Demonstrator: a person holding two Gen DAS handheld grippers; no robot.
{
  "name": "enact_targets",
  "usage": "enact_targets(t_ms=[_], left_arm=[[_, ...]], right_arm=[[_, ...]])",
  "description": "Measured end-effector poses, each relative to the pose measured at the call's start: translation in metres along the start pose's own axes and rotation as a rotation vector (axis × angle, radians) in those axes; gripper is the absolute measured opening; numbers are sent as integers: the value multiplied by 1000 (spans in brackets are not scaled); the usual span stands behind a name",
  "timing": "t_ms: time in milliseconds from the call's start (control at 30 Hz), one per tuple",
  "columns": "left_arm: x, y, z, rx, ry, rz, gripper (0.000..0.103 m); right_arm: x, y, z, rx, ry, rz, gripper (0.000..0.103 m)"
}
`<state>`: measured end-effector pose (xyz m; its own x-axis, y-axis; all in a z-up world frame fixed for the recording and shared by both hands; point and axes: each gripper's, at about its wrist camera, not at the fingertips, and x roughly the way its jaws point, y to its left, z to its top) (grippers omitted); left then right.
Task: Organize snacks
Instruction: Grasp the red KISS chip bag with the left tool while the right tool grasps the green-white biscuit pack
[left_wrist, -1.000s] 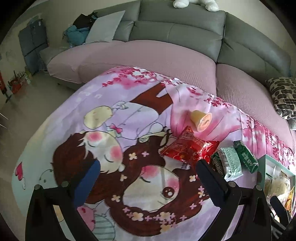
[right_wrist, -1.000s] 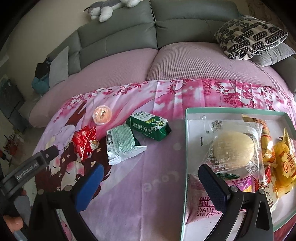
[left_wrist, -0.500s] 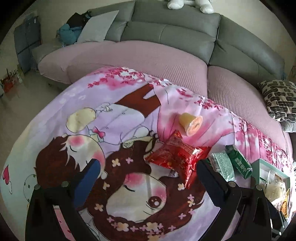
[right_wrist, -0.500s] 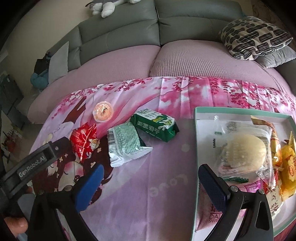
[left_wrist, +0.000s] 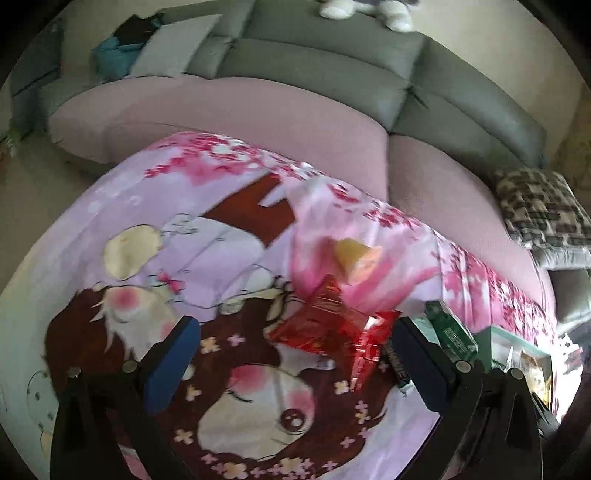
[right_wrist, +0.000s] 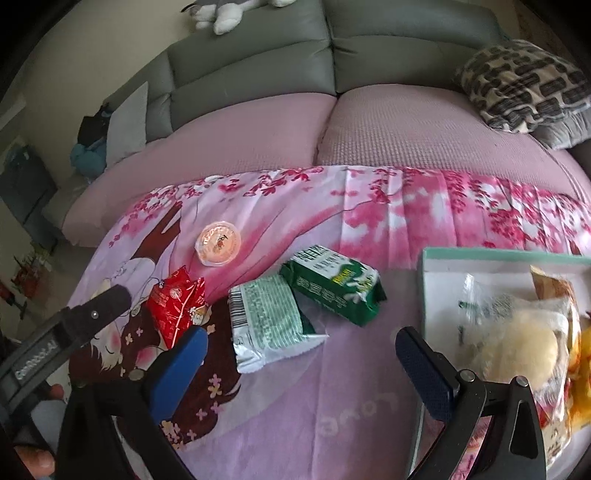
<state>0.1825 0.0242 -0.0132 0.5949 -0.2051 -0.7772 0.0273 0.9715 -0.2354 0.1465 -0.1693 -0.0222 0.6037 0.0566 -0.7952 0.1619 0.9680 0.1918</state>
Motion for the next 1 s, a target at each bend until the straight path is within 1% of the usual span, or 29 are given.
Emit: enact_targets(t_ms=[133, 267, 300, 333, 367, 500, 533, 567, 633, 667, 767, 867, 933, 967, 1000], left_arm=[[16, -9, -3, 25, 41, -53, 103], [33, -15, -6, 40, 76, -86, 101], [36, -16, -6, 44, 82, -89, 97], [40, -17, -6, 47, 88, -90, 86], [43, -18, -6, 45, 97, -93, 81], [47, -19, -7, 50, 94, -93, 80], [48, -20, -7, 53, 98, -99, 76], [48, -22, -7, 58, 100, -98, 75], [46, -24, -6, 68, 97, -94, 72], [45, -24, -6, 71, 98, -95, 69], [43, -24, -5, 64, 106, -101, 67], [40, -24, -4, 64, 114, -99, 65], [39, -25, -5, 66, 121, -92, 64], [37, -26, -5, 70, 123, -87, 59], [36, -27, -5, 72, 125, -79, 58]], right_arm=[[15, 7, -2, -29, 33, -5, 96], [29, 15, -6, -64, 54, -15, 95], [34, 17, -7, -71, 63, -13, 92], [37, 18, -7, -73, 68, -12, 89], [40, 19, -8, -77, 73, -11, 88], [47, 19, -9, -86, 71, -16, 86], [48, 19, -8, -89, 70, -17, 85], [49, 20, -8, -92, 68, -19, 84], [49, 21, -7, -97, 62, -25, 72], [49, 21, -6, -99, 61, -27, 70], [49, 21, -6, -101, 54, -24, 69], [47, 22, -7, -106, 50, -17, 66], [44, 24, -8, -114, 43, 3, 56], [43, 26, -8, -118, 41, -1, 56], [43, 27, -8, -125, 43, -6, 56]])
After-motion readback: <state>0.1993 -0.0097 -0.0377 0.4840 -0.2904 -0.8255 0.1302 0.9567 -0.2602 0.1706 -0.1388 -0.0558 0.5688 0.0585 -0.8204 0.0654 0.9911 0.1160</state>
